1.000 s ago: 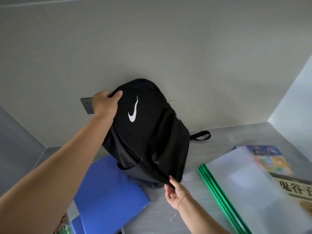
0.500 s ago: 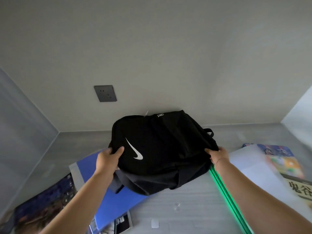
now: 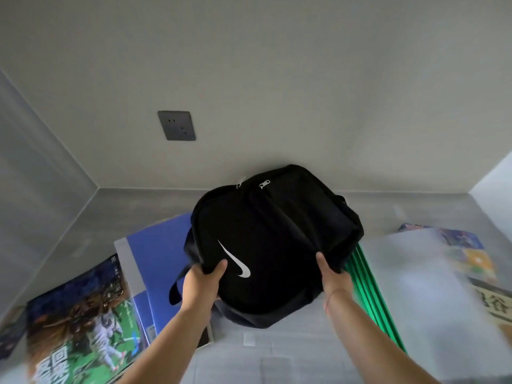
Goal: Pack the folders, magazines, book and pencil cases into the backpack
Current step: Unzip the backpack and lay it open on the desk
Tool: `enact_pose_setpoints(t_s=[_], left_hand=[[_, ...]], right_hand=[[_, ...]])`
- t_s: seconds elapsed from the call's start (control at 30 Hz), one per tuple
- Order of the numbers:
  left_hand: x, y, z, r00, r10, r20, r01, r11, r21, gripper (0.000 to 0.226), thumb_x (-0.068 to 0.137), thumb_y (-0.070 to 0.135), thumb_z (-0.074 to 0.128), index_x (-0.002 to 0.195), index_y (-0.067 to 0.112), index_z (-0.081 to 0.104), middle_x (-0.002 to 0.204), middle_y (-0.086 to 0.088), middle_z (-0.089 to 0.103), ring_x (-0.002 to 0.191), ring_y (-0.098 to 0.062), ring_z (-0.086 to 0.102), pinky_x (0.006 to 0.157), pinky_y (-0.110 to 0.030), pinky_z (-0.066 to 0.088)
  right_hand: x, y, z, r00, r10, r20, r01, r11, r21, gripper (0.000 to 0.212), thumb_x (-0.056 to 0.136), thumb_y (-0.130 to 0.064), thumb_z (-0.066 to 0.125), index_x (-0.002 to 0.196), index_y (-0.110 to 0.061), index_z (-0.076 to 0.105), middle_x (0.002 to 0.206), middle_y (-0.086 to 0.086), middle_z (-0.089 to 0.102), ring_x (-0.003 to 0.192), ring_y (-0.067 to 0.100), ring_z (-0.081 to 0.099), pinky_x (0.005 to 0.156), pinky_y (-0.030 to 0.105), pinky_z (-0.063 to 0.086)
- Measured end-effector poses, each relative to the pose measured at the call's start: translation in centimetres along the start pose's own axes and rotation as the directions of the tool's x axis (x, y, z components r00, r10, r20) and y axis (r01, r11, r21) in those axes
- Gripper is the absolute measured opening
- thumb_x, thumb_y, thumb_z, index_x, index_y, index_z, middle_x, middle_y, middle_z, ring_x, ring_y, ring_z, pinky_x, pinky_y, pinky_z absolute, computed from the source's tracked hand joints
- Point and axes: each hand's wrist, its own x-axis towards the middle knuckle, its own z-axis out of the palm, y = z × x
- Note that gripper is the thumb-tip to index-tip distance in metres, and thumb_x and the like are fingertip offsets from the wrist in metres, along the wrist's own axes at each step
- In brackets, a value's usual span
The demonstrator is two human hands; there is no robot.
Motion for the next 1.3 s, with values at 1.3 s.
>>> enact_pose_setpoints(t_s=[1.3], left_hand=[[3.6,-1.7,3.9,0.988,0.156,0.005,-0.149,0.930,0.337,0.018,0.091,0.022,0.057,0.080,0.009,0.062,0.074,-0.005,0.060,0.073,-0.026,0.056,0.055,-0.030,0.038]], right_hand=[[3.2,0.7,-7.3,0.976,-0.142,0.164,0.186,0.937,-0.296,0.065,0.076,-0.002,0.071,0.134,-0.013,0.043,0.122,0.010,0.058,0.114,0.033,0.053,0.096,0.041,0.046]])
